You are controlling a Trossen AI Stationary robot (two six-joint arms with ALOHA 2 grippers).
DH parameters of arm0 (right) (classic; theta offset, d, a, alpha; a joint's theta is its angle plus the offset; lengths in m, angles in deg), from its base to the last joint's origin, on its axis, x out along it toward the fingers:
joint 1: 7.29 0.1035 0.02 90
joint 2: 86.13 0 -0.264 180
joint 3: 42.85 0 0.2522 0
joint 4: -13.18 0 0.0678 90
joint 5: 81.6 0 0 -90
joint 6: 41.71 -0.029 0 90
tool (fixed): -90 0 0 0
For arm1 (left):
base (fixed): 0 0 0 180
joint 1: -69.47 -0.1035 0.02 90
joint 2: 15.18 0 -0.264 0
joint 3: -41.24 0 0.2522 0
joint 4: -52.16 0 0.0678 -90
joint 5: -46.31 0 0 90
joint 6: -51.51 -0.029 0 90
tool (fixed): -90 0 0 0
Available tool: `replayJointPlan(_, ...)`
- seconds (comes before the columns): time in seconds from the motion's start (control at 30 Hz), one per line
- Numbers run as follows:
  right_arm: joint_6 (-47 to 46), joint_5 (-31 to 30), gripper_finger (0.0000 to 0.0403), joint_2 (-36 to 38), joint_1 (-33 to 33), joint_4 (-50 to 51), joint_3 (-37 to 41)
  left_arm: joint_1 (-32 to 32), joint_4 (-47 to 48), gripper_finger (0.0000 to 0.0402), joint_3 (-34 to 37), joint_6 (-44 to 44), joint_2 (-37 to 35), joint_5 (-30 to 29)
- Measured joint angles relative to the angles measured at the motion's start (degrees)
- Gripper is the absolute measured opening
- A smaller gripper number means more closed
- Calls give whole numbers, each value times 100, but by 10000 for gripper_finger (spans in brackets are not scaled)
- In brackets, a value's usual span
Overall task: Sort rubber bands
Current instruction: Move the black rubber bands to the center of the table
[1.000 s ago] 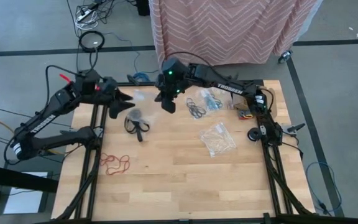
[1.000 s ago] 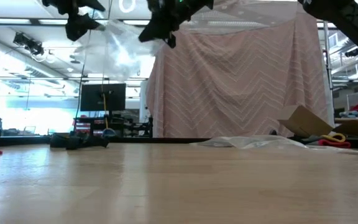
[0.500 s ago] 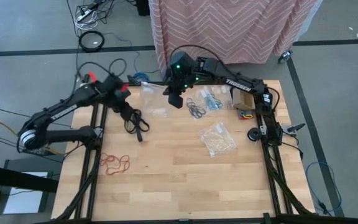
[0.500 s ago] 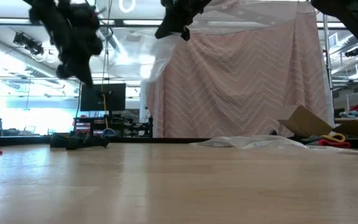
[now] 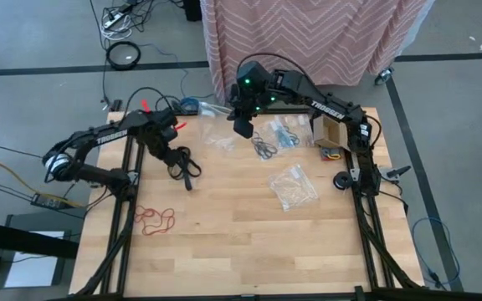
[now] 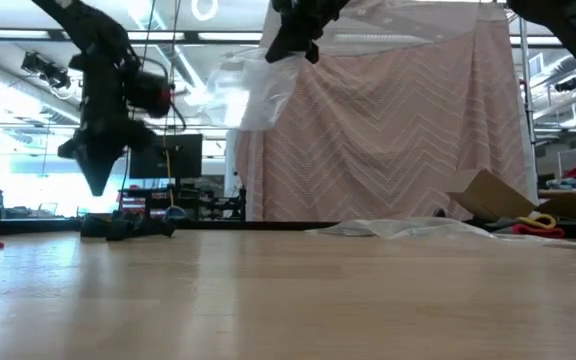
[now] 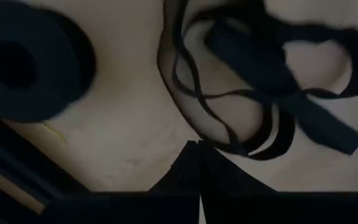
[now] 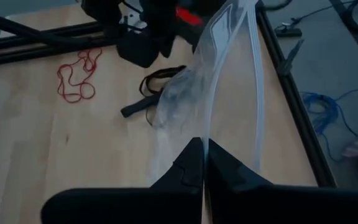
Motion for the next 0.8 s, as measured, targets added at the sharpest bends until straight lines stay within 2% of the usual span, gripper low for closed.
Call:
replayJointPlan(0.17, -37, -101, 0, 234, -55, 152, 0, 1, -99, 1, 328, -4, 383, 24)
replayJointPlan(0.5, -115, -182, 0, 748, -98, 653, 0, 190, -1616, 1, 800, 582, 896, 421)
replayJointPlan(0.63, 50, -169, 0, 940, -95, 907, 0, 601, -2263, 0, 538, 1171, 1206, 793)
replayJointPlan(0.8, 190, -112, 0, 1121, -95, 1137, 0, 1434, -3288, 0, 143, 2025, 1448, 1116)
